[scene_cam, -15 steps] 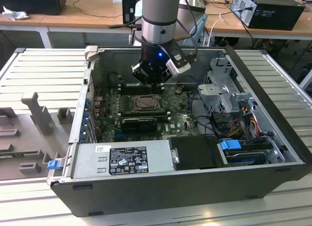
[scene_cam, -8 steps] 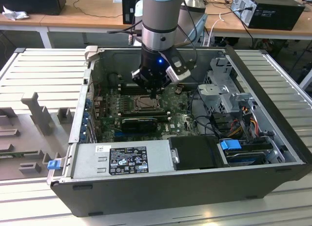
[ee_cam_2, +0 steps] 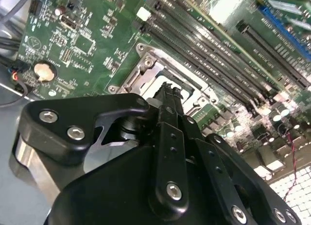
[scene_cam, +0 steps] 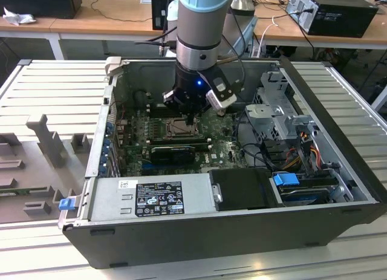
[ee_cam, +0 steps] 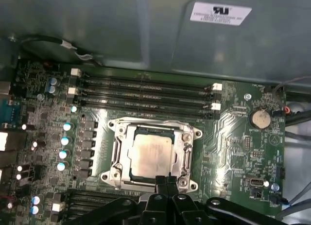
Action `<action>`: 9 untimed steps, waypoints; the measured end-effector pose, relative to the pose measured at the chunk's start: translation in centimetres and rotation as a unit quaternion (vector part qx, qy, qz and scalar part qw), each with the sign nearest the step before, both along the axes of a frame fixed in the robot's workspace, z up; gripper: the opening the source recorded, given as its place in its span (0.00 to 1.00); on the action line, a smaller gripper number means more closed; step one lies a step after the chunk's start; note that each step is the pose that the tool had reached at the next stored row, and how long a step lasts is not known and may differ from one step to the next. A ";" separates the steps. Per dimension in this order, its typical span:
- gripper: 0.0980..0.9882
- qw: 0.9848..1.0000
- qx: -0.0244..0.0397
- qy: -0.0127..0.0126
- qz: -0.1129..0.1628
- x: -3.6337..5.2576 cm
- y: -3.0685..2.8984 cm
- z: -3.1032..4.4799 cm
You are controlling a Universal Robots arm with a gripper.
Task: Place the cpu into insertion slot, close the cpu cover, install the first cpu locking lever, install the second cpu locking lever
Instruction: 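Install the second cpu locking lever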
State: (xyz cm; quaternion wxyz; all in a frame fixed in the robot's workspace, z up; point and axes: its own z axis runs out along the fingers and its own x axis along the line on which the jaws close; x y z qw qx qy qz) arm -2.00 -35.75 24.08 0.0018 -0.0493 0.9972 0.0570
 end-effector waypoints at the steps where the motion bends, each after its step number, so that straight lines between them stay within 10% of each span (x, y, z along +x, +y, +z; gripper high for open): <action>1: 0.01 1.000 0.000 0.001 0.000 0.00 -0.22 -0.22; 9: 0.01 1.000 0.012 0.007 0.000 -0.17 -1.56 -1.20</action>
